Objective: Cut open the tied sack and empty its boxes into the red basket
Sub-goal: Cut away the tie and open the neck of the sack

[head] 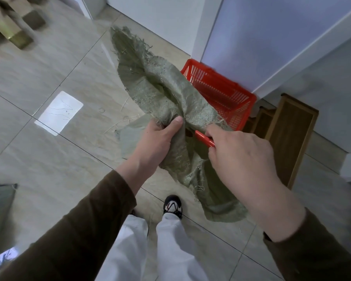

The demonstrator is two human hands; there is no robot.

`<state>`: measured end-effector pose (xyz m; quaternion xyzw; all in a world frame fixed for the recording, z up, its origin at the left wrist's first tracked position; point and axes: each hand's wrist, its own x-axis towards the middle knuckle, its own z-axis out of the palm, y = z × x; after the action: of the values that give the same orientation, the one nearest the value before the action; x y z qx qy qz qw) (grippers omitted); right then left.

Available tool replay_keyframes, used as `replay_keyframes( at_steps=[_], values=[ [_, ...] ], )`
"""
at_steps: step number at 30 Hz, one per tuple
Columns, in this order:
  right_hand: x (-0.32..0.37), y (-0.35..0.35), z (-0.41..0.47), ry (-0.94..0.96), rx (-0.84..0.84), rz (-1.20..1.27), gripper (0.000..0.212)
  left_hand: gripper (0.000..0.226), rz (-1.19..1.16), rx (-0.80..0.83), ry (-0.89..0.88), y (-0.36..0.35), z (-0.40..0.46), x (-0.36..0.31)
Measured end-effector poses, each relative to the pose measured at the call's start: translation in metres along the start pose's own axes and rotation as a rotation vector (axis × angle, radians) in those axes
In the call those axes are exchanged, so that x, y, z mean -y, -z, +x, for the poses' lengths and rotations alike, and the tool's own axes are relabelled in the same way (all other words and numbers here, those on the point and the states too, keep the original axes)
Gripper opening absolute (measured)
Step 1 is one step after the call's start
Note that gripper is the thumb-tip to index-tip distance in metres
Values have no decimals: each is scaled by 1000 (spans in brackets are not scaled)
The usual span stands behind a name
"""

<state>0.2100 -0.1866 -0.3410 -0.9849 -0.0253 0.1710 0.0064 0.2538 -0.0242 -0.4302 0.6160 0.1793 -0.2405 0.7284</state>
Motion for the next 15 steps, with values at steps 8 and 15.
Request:
replay_keyframes(
  at_steps=[8, 15],
  values=[
    [1, 0, 1, 1, -29, -39, 17, 15, 86, 16, -51, -3, 2, 2],
    [-1, -13, 6, -18, -126, 34, 51, 17, 31, 43, -39, -5, 2, 7]
  ],
)
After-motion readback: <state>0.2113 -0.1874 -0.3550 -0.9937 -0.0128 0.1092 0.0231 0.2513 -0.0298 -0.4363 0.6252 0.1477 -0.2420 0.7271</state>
